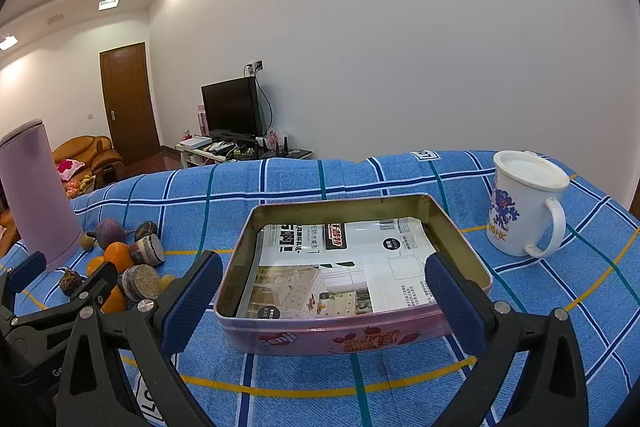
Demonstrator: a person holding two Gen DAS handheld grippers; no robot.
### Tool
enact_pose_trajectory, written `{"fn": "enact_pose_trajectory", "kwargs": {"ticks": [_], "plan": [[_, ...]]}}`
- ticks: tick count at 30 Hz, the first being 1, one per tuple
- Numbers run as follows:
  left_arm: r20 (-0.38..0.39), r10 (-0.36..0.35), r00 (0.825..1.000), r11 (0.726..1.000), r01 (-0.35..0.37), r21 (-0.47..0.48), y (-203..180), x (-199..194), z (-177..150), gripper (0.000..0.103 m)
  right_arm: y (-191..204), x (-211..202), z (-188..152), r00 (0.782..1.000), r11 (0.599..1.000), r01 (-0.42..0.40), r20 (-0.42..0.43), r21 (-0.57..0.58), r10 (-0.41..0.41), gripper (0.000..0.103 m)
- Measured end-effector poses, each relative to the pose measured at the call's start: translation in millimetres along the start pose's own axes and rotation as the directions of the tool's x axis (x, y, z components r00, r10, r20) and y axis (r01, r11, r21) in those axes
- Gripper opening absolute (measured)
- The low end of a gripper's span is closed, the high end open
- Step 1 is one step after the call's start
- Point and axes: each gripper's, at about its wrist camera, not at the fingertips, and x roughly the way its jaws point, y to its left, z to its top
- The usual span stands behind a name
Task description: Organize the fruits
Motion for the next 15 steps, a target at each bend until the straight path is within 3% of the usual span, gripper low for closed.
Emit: {"fn": "enact_pose_trajectory", "kwargs": {"ticks": [15], "plan": [[-0.001,0.000,1.000,1.000,0.000,0.000,0.3,0.2,0.3,0.103,-0.5,0.2,-0.1,1.000,1.000,-0.002,-0.003,0.000,0.002,0.102]]}}
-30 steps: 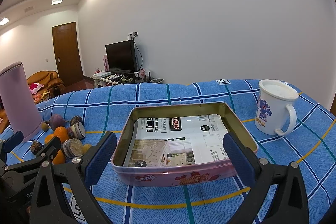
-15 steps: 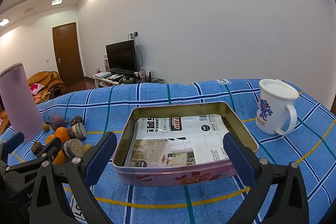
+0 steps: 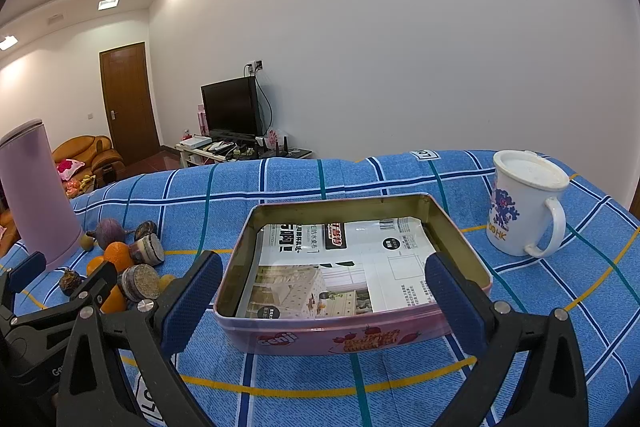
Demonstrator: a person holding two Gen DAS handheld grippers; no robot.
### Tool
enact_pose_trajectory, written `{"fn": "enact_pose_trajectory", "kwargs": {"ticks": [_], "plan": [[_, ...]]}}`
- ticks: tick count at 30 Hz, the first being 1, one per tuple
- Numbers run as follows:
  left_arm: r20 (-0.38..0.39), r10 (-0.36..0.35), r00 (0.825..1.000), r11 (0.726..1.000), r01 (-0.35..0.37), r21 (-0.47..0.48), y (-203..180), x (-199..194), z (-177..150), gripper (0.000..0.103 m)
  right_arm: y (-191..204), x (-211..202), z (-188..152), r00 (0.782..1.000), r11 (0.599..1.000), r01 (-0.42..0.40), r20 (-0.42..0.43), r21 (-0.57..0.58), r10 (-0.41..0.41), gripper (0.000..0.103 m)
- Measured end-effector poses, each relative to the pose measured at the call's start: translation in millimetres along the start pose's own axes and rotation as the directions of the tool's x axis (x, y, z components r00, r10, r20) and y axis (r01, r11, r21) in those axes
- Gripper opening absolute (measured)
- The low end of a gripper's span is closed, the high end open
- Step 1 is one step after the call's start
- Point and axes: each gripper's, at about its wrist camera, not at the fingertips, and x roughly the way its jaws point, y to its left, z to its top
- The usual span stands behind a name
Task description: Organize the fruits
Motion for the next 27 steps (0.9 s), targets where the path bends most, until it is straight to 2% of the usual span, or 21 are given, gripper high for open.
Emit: {"fn": "enact_pose_trajectory", "kwargs": {"ticks": [23,27], "plan": [[-0.008,0.001,1.000,1.000,-0.001,0.003,3,2,-2,0.103,-1,1,0,1.000,1.000,-0.016,-0.008,0.009,0.016,0.102],[-0.045,0.042,0.998,0.999,-0.042,0.007,12,10,-2,0.103,1,0,-1,0.999,0.999,-0.035,-0.007,0.006,0.035,0.102]]}}
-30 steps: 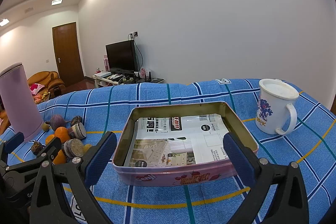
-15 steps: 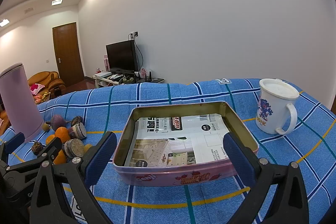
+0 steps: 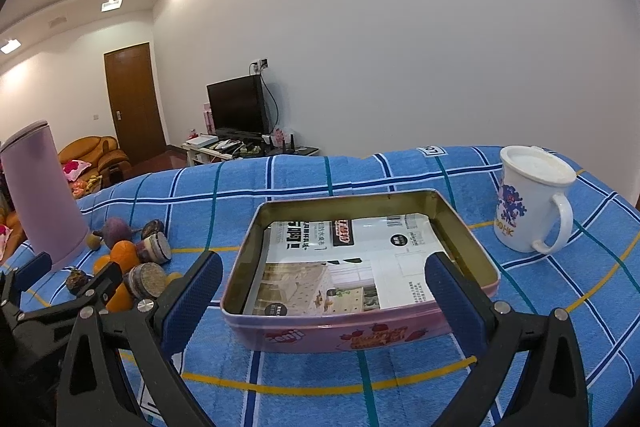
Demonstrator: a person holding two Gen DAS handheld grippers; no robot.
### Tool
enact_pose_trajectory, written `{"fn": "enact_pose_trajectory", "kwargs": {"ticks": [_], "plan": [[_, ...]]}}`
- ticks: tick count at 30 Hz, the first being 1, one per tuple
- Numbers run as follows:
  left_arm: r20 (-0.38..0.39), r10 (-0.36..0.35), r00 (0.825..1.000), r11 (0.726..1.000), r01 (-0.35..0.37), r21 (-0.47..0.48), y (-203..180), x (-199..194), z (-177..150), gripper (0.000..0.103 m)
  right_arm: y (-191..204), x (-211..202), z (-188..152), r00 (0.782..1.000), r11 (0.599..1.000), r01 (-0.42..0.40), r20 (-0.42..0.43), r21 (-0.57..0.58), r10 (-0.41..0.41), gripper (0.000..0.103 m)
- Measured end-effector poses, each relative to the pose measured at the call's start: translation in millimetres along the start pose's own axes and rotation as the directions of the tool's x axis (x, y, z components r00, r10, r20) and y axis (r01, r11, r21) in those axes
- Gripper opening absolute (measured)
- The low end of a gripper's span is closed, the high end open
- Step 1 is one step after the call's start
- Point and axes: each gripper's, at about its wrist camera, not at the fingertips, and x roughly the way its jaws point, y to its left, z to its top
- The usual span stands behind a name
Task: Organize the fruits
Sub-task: 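Close the left tool on the brown root while the right tool grasps a wrapped roll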
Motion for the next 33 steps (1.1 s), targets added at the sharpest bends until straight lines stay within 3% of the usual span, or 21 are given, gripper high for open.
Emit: {"fn": "enact_pose_trajectory", "kwargs": {"ticks": [6,9,13,20,24,28,30,33], "plan": [[-0.067,0.169,0.983,0.980,-0.174,-0.093,54,22,11,0.103,9,-2,-1,0.998,0.998,-0.063,0.006,-0.027,0.063,0.100],[-0.088,0.241,0.967,0.953,-0.252,-0.165,88,27,13,0.103,21,0,0,0.990,0.989,-0.138,-0.019,-0.053,0.138,0.079],[-0.083,0.288,0.954,0.942,-0.298,-0.156,107,29,12,0.102,48,15,-1,0.964,0.963,-0.251,-0.119,-0.104,0.238,0.056],[-0.124,0.279,0.952,0.942,-0.296,-0.158,123,43,15,0.096,109,42,-3,0.917,0.909,-0.360,-0.256,-0.210,0.305,0.056],[-0.147,0.325,0.934,0.914,-0.350,-0.204,147,48,15,0.095,128,66,1,0.880,0.903,-0.407,-0.323,-0.139,0.347,0.056],[-0.201,0.288,0.936,0.892,-0.339,-0.298,175,55,10,0.093,149,94,-6,0.849,0.901,-0.418,-0.400,-0.113,0.344,0.055],[-0.214,0.269,0.939,0.890,-0.327,-0.317,179,58,8,0.090,156,101,-8,0.847,0.901,-0.420,-0.404,-0.110,0.345,0.055],[-0.212,0.257,0.943,0.909,-0.310,-0.279,169,58,9,0.089,163,111,-5,0.826,0.893,-0.442,-0.427,-0.085,0.368,0.055]]}}
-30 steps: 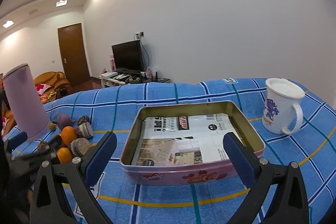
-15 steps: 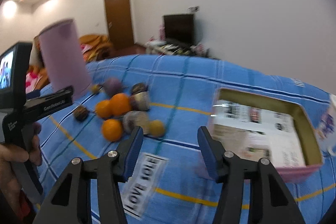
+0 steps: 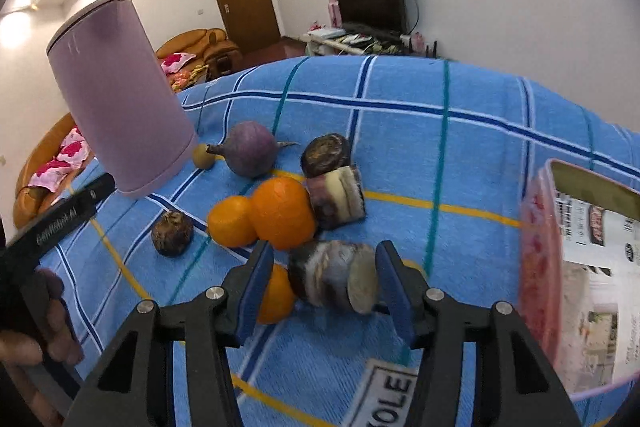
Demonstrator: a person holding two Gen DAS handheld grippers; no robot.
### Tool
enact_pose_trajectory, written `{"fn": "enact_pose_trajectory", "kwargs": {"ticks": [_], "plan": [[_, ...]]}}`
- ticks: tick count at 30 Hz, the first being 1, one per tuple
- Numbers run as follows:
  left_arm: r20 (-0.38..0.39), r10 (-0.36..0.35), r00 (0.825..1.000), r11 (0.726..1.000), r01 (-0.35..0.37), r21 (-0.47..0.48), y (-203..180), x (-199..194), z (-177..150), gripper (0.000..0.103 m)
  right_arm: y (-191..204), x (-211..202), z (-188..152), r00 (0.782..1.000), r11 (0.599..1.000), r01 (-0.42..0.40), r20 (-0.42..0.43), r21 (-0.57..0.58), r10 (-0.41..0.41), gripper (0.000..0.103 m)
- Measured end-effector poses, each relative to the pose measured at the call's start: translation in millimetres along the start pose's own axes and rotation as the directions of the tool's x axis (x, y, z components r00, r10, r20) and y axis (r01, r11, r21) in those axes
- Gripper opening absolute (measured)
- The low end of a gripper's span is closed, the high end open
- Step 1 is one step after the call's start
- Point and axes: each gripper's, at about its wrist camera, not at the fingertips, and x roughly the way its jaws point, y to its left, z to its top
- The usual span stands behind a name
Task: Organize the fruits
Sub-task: 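Close the left tool on the brown root while the right tool grasps a wrapped roll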
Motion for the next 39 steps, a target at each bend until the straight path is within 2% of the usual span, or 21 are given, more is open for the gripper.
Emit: {"fn": "enact_pose_trajectory", "kwargs": {"ticks": [4,9,14,19,21,22,23,27,28,29,31,32,34,35,37,39], "plan": [[-0.010,-0.041,0.999,0.995,0.041,0.087,-20,-4,-5,0.089,-14,13,5,0.997,0.994,-0.067,-0.028,0.081,0.070,0.055],[-0.063,-0.017,0.998,0.986,0.027,0.162,-35,5,-12,0.090,-7,5,-1,0.998,0.998,-0.060,-0.035,0.001,0.060,0.055],[-0.088,-0.040,0.995,0.982,0.056,0.178,-41,10,-15,0.090,-29,-11,-7,0.991,0.989,-0.121,-0.044,0.089,0.125,0.049],[-0.042,-0.030,0.999,0.975,0.038,0.221,-54,9,-18,0.091,-42,0,-5,0.975,0.962,-0.201,-0.061,0.184,0.216,0.049],[-0.063,-0.075,0.995,0.973,0.087,0.212,-51,8,-16,0.077,-48,1,-5,0.968,0.949,-0.224,-0.063,0.221,0.243,0.048],[-0.087,-0.121,0.989,0.971,0.136,0.197,-49,8,-15,0.063,-51,1,-5,0.966,0.944,-0.233,-0.056,0.234,0.252,0.045],[-0.101,-0.146,0.984,0.968,0.163,0.189,-48,8,-14,0.060,-53,-1,-4,0.966,0.944,-0.234,-0.051,0.234,0.252,0.044],[-0.099,-0.152,0.983,0.961,0.170,0.219,-49,7,-14,0.061,-43,1,-8,0.979,0.969,-0.177,-0.074,0.171,0.192,0.044],[-0.099,-0.164,0.982,0.957,0.182,0.225,-49,6,-15,0.065,-38,3,-8,0.980,0.975,-0.170,-0.079,0.144,0.182,0.044],[-0.094,-0.162,0.982,0.955,0.180,0.234,-50,5,-15,0.077,-32,4,-9,0.982,0.980,-0.160,-0.083,0.116,0.170,0.044],[-0.079,-0.121,0.989,0.958,0.137,0.250,-52,6,-16,0.094,-22,3,-7,0.988,0.988,-0.137,-0.063,0.065,0.141,0.045],[-0.083,-0.097,0.992,0.959,0.116,0.257,-54,10,-18,0.096,-18,4,-5,0.991,0.992,-0.119,-0.049,0.046,0.122,0.045],[-0.143,-0.084,0.986,0.958,0.120,0.262,-57,22,-21,0.097,-17,11,0,0.994,0.994,-0.100,-0.046,0.050,0.102,0.045],[-0.162,-0.111,0.980,0.959,0.149,0.243,-56,25,-21,0.097,-19,15,3,0.993,0.993,-0.103,-0.051,0.060,0.106,0.045],[-0.218,-0.125,0.968,0.960,0.174,0.219,-56,33,-22,0.094,-25,21,7,0.988,0.986,-0.138,-0.059,0.098,0.144,0.047],[-0.241,-0.179,0.954,0.961,0.221,0.164,-52,37,-22,0.076,-27,29,7,0.983,0.980,-0.158,-0.070,0.121,0.167,0.048]]}}
